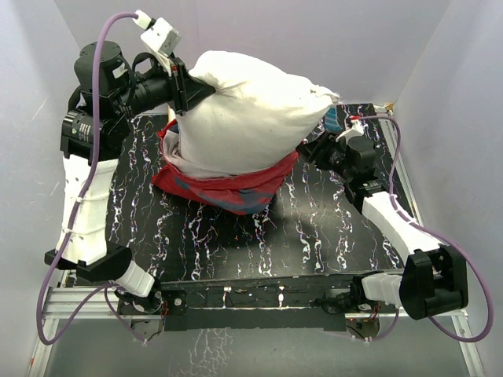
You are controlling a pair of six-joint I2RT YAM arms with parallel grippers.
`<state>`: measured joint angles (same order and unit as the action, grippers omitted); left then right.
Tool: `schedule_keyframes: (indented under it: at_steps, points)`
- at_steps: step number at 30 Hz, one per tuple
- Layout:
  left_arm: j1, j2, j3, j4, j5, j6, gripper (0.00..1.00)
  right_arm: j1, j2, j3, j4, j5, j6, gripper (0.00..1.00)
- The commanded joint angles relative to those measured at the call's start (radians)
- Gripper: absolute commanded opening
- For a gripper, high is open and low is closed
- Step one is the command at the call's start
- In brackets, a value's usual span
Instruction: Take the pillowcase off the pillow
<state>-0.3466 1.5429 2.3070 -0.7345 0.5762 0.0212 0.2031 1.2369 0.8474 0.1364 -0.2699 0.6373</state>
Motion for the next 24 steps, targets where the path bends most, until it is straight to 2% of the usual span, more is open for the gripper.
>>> schedule_keyframes:
  at_steps: [1, 6, 9, 13, 16, 20, 23, 24]
  points:
    - [0.006, -0.066, 0.128, 0.147, 0.036, -0.085, 0.0, -0.046, -0.027, -0.041, -0.014, 0.088, 0.019, 0.51]
    - [0.006, -0.073, 0.155, 0.247, 0.043, -0.142, 0.0, -0.079, -0.01, -0.012, -0.087, 0.044, -0.006, 0.53]
    - [0.006, -0.065, 0.156, 0.26, 0.012, -0.128, 0.0, -0.083, -0.008, 0.158, -0.206, 0.045, -0.079, 0.57]
    - [0.006, -0.051, 0.147, 0.211, -0.085, -0.046, 0.0, -0.083, -0.056, 0.413, -0.276, -0.009, -0.181, 0.73]
    - [0.006, -0.071, 0.083, 0.205, -0.167, 0.008, 0.0, -0.084, -0.073, 0.575, -0.313, -0.005, -0.22, 0.83]
    - [0.006, -0.113, -0.004, 0.192, -0.139, 0.052, 0.0, -0.084, -0.084, 0.695, -0.22, -0.047, -0.244, 0.92]
    - [0.006, -0.105, 0.001, 0.136, -0.08, 0.064, 0.0, -0.084, -0.076, 0.74, -0.046, -0.198, -0.273, 0.93]
    - [0.006, -0.096, 0.009, 0.118, -0.061, 0.068, 0.0, -0.083, -0.054, 0.769, -0.001, -0.3, -0.275, 0.94]
